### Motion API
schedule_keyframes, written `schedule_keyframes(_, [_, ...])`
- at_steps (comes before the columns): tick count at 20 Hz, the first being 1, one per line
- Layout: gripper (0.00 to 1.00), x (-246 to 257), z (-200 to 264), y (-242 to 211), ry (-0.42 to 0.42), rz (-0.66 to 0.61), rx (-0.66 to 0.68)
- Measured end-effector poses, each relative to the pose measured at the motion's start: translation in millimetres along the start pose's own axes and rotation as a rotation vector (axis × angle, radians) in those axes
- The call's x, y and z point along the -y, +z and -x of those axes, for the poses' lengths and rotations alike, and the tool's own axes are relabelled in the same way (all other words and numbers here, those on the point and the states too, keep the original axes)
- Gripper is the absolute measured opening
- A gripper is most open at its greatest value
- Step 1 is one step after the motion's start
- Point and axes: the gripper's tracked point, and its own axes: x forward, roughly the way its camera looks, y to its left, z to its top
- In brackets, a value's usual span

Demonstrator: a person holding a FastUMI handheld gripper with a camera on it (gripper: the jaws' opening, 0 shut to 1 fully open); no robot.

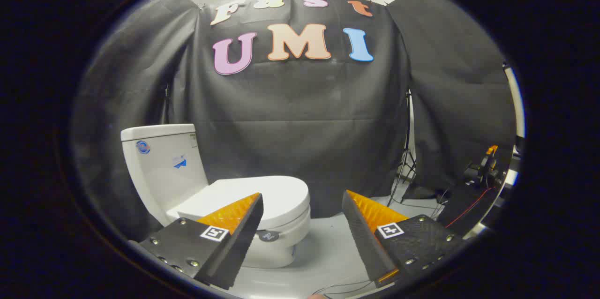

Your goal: Open the toilet lid.

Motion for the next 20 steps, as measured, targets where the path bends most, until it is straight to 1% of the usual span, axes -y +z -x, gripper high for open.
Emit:
schedule_keyframes(1, [1.0, 4.0, 4.3, -2.4, -0.005, -0.002, 0.001])
schedule_keyframes(2, [1.0, 5.3, 5.8, -5.9, -0.002, 0.022, -0.006])
schedule_keyframes(4, [0.99, 14.3, 6.7, -16.5, -0.024, 0.073, -0.015])
schedule_keyframes(7, [1.0, 9.2, 6.5, -12.6, -0.001, 0.01, -0.007])
schedule_keyframes(8, [1.0, 6.8, 6.8, -8.0, -0.003, 0.009, 0.008])
schedule_keyframes(12, [0.99, -13.3, 4.0, -3.1, 0.034, 0.051, 0.043])
schedule_keyframes(15, [1.0, -23.8, -0.7, -11.0, 0.058, 0.086, 0.027])
schedule_keyframes(20, [1.0, -26.9, -9.0, -9.8, 0.057, 0.078, 0.033])
